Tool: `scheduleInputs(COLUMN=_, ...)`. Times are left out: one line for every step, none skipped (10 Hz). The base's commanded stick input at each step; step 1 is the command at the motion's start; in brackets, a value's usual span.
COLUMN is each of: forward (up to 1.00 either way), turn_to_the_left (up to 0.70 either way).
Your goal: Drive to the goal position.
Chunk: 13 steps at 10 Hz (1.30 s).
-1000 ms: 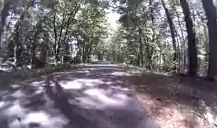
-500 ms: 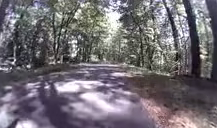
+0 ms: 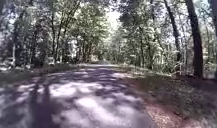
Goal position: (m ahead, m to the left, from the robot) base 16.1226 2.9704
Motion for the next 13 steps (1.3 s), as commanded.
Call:
scheduleInputs(forward=0.45, turn_to_the_left=0.0)
scheduleInputs(forward=0.45, turn_to_the_left=0.0)
scheduleInputs(forward=0.45, turn_to_the_left=0.0)
scheduleInputs(forward=0.45, turn_to_the_left=0.0)
scheduleInputs(forward=0.45, turn_to_the_left=0.0)
scheduleInputs(forward=0.45, turn_to_the_left=0.0)
scheduleInputs(forward=0.45, turn_to_the_left=0.0)
scheduleInputs(forward=0.45, turn_to_the_left=0.0)
scheduleInputs(forward=0.45, turn_to_the_left=0.0)
scheduleInputs(forward=0.45, turn_to_the_left=0.0)
scheduleInputs(forward=0.45, turn_to_the_left=0.0)
scheduleInputs(forward=0.45, turn_to_the_left=0.0)
scheduleInputs(forward=0.45, turn_to_the_left=0.0)
